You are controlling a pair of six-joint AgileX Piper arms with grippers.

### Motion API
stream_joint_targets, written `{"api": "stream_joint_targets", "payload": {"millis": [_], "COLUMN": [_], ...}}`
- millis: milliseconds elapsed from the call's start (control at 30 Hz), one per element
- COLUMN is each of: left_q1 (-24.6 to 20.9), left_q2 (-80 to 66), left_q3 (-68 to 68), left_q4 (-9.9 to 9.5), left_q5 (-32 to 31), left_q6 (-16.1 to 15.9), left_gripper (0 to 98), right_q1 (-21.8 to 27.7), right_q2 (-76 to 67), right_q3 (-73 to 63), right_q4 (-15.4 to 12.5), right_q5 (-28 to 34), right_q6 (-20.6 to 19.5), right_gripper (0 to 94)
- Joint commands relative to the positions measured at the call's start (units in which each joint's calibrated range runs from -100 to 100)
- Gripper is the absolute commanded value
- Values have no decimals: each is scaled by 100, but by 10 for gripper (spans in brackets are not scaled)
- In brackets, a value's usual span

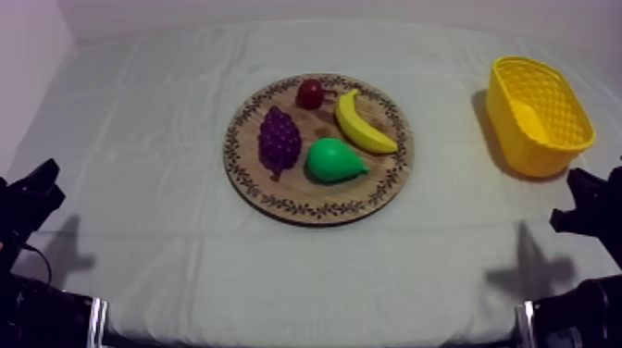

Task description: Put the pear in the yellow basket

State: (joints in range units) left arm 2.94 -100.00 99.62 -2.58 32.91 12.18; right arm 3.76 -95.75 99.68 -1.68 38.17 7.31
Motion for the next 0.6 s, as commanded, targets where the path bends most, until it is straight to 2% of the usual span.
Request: {"api": "stream_joint_targets", "payload": {"millis": [0, 200, 567], "left_q1": [-1, -1, -1], "left_q2": [0, 0, 0], "left_q3": [5, 5, 5], "left_q4": [1, 1, 1], "left_q5": [-1, -1, -1], "left_q6": [1, 1, 1], "left_gripper": [1, 1, 1], "right_q1": [0, 0, 63], "right_q2": [0, 0, 556], "right_q3": [-1, -1, -685], "right_q4": [5, -8, -675], "right_q5": [-2, -2, -47], "right_q6": [-6, 1, 847], "right_gripper": [5, 5, 5]}}
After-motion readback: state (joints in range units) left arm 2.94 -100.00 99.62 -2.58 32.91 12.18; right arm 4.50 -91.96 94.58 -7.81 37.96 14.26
